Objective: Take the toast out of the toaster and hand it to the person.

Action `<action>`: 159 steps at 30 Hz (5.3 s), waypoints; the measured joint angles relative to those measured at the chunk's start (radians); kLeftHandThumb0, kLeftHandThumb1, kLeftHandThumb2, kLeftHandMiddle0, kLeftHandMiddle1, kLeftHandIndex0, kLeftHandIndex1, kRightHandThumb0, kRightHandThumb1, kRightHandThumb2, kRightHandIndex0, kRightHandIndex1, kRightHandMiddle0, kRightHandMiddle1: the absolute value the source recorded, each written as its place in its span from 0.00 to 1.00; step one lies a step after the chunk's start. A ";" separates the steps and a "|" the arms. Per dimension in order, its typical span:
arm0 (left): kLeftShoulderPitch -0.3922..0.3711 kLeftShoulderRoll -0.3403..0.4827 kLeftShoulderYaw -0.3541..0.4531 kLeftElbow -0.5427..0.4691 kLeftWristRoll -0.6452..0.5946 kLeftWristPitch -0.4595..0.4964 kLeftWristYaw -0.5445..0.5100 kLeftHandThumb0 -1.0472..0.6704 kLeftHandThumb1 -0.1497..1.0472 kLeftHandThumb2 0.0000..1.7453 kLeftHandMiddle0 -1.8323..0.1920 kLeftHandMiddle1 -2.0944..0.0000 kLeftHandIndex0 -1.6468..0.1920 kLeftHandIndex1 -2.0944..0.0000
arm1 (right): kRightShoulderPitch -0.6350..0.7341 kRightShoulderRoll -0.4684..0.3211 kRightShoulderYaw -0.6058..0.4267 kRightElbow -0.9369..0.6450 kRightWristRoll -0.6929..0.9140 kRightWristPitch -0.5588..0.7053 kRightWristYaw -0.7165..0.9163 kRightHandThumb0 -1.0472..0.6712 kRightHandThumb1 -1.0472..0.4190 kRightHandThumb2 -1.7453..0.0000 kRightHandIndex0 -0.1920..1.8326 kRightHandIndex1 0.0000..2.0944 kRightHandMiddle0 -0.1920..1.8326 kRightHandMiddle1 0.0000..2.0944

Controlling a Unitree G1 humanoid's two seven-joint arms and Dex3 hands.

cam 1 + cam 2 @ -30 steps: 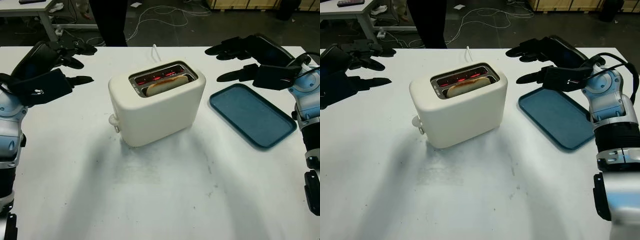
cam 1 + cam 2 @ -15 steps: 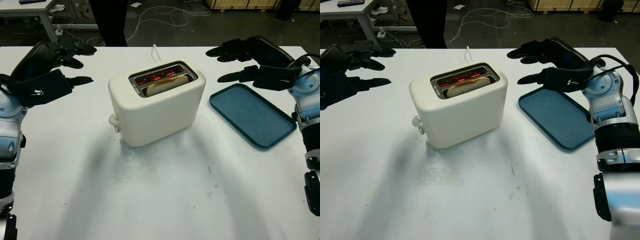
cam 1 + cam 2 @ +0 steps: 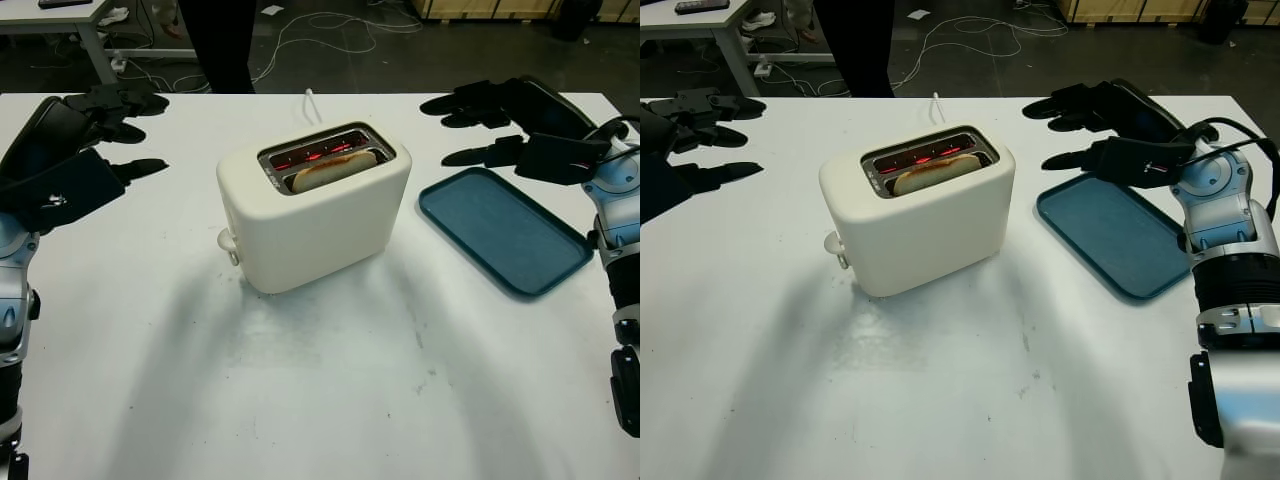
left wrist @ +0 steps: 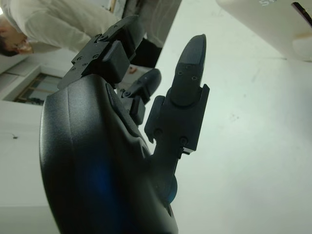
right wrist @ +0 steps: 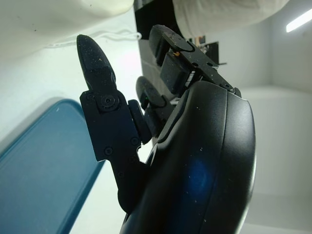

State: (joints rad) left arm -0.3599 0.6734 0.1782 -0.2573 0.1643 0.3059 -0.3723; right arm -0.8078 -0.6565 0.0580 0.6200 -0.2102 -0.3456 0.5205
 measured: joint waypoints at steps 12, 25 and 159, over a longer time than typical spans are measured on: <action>-0.006 0.000 -0.002 0.021 -0.002 -0.001 0.000 0.41 0.89 0.01 0.69 0.72 0.60 0.90 | 0.000 0.000 -0.011 0.000 0.001 0.007 0.000 0.37 0.17 1.00 0.43 0.00 0.41 0.00; -0.009 0.002 -0.006 0.028 -0.011 -0.001 0.000 0.41 0.89 0.01 0.69 0.72 0.59 0.91 | 0.000 0.000 -0.011 0.000 -0.002 0.006 0.000 0.33 0.16 1.00 0.44 0.00 0.42 0.00; -0.038 -0.004 -0.016 0.055 -0.034 -0.015 -0.006 0.42 0.89 0.00 0.69 0.67 0.55 0.97 | -0.002 0.000 0.004 0.011 -0.010 0.003 -0.001 0.31 0.15 1.00 0.44 0.00 0.41 0.00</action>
State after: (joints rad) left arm -0.3984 0.6698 0.1621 -0.2018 0.1305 0.2908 -0.3787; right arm -0.8096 -0.6565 0.0621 0.6311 -0.2205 -0.3427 0.5198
